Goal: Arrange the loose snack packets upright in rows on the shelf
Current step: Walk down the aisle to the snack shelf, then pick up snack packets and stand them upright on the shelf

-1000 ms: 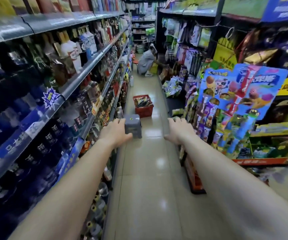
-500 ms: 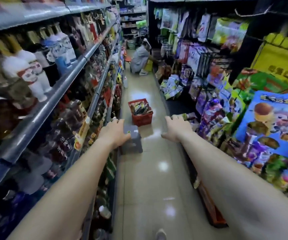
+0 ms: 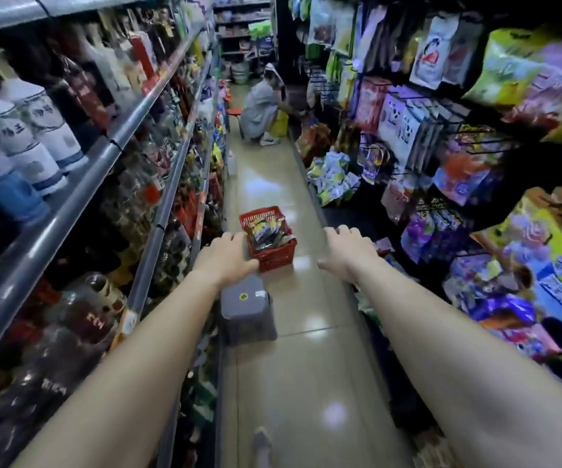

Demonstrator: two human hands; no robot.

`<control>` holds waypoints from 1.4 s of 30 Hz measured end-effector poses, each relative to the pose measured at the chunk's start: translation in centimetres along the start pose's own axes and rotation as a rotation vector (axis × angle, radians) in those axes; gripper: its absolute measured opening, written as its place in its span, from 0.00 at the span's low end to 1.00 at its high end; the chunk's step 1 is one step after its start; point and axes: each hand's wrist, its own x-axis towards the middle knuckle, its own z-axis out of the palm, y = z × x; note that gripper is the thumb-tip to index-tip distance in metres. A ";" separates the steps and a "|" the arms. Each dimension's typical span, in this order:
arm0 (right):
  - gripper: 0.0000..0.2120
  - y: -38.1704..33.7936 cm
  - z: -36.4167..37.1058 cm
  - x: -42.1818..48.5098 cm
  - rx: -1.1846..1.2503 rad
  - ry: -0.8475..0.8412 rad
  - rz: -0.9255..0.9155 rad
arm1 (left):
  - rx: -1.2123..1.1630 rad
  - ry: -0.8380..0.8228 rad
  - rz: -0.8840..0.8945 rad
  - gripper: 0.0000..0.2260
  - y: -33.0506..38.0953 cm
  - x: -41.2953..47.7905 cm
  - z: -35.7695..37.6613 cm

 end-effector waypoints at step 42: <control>0.37 24.7 2.7 46.9 0.467 -0.092 1.033 | 0.324 -0.529 0.967 0.33 28.8 74.1 11.7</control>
